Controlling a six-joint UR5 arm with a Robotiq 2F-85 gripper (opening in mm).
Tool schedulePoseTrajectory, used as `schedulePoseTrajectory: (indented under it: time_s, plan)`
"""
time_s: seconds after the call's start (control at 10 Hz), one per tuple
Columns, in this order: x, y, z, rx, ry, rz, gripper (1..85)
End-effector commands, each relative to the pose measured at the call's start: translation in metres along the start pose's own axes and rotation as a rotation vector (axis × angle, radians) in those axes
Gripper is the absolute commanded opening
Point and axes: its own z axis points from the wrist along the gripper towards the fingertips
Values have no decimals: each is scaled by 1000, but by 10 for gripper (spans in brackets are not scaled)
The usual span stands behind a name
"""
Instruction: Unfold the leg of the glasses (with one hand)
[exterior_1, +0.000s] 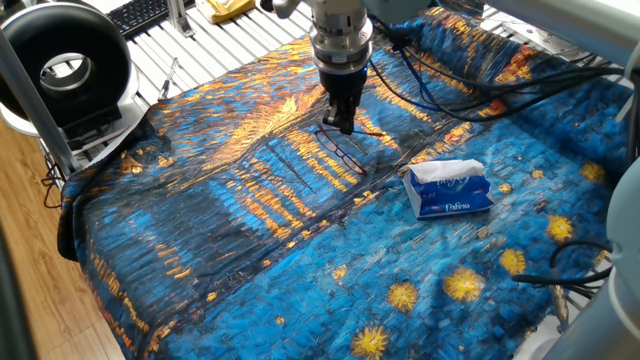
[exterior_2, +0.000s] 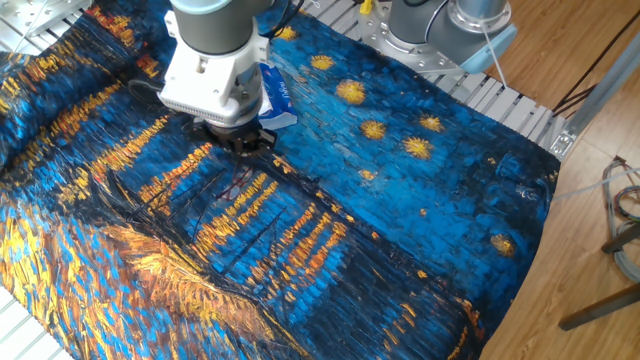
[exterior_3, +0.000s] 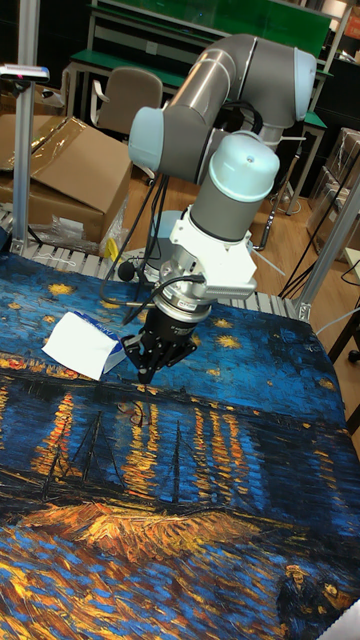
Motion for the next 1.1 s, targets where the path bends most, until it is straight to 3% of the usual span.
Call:
schedulePoseTrajectory:
  time_s: [0.0,0.6,1.0]
  plan:
    - [-8,-2,-1,6,-32,-2,10]
    - [-26,-2,-2,4,-100,-19,10]
    - [-28,-2,-2,6,-110,-21,10]
